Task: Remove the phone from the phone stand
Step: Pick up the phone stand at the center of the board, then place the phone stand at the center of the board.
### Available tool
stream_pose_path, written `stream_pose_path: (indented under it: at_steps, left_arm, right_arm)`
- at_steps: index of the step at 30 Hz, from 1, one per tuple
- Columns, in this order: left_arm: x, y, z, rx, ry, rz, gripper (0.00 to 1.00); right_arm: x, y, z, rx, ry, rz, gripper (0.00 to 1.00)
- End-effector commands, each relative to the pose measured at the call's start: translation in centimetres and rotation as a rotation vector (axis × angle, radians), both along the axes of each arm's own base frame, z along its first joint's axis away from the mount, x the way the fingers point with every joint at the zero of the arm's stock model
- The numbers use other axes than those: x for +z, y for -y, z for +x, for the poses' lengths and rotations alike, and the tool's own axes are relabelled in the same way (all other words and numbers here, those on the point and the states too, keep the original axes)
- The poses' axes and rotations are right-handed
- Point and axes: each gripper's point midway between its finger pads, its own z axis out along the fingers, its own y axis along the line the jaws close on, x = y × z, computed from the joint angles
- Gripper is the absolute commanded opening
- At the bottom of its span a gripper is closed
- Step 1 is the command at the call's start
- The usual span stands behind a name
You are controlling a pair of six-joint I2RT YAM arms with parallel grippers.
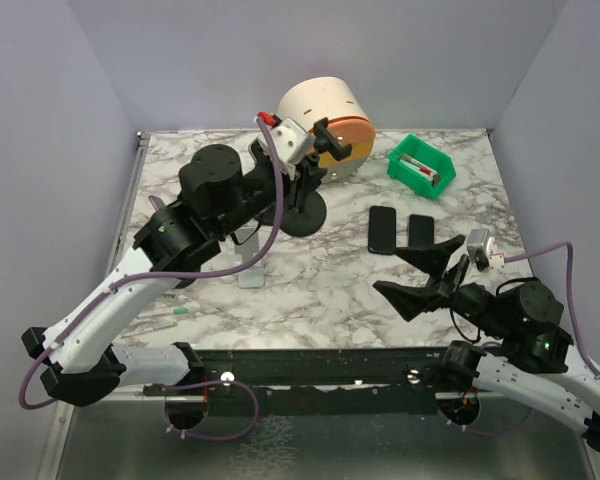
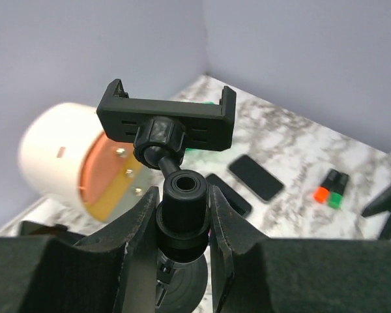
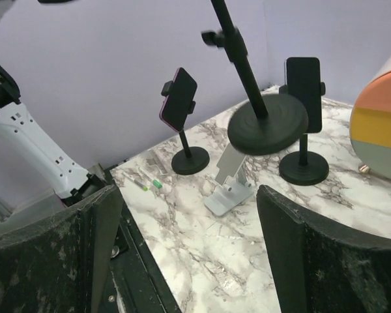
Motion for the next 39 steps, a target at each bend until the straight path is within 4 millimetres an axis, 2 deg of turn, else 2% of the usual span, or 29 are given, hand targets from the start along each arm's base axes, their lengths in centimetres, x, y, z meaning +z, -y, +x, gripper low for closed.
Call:
stream_pose_path:
  at_steps: [1, 5, 8, 12, 17, 22, 26, 29, 34, 39]
  left_arm:
    - [2.6, -5.7, 2.6, 0.306, 0.054, 0.083, 0.00]
    - [4.2, -9.3, 4.0, 0.506, 0.077, 0.088, 0.00]
    - [4.6, -11.4, 5.3, 0.642, 0.087, 0.113, 0.00]
    - [4.2, -13.4, 7.6, 0.770, 0.077, 0.126, 0.00]
    - [4.1, -16.5, 11.4, 0.864, 0.025, 0.039, 0.00]
    - [3.6, -17.9, 14.9, 0.952, 0.036, 0.011, 0.00]
    - [2.4, -20.1, 18.4, 1.048, 0.023, -0.048, 0.00]
    - [1.7, -20.6, 20.6, 1.067, 0.060, -0.125, 0.00]
    - [-1.6, -22.0, 24.5, 1.142, 0.019, -0.183, 0.00]
    - [-5.7, -25.0, 26.5, 1.229, -0.015, -0.286, 0.00]
  right_arm:
    - [0.9, 0.7, 0.0, -0.019, 0.032, -0.001, 0.89]
    - [1.2, 0.8, -0.2, -0.017, 0.046, -0.008, 0.89]
    - [1.3, 0.9, -0.2, -0.015, 0.054, -0.012, 0.89]
    - [1.1, 0.8, -0.4, -0.004, 0.055, -0.018, 0.89]
    - [0.9, 0.9, -0.6, 0.001, 0.052, -0.017, 0.89]
    - [0.5, 1.2, -0.8, 0.002, 0.045, -0.004, 0.89]
    - [0.1, 1.2, -0.7, -0.002, 0.027, 0.003, 0.89]
    - [-0.6, 1.1, -0.5, -0.010, 0.010, 0.008, 0.89]
    - [-0.8, 1.2, 0.2, -0.045, -0.002, 0.013, 0.89]
    - [-1.1, 1.3, 0.8, -0.075, -0.010, 0.012, 0.89]
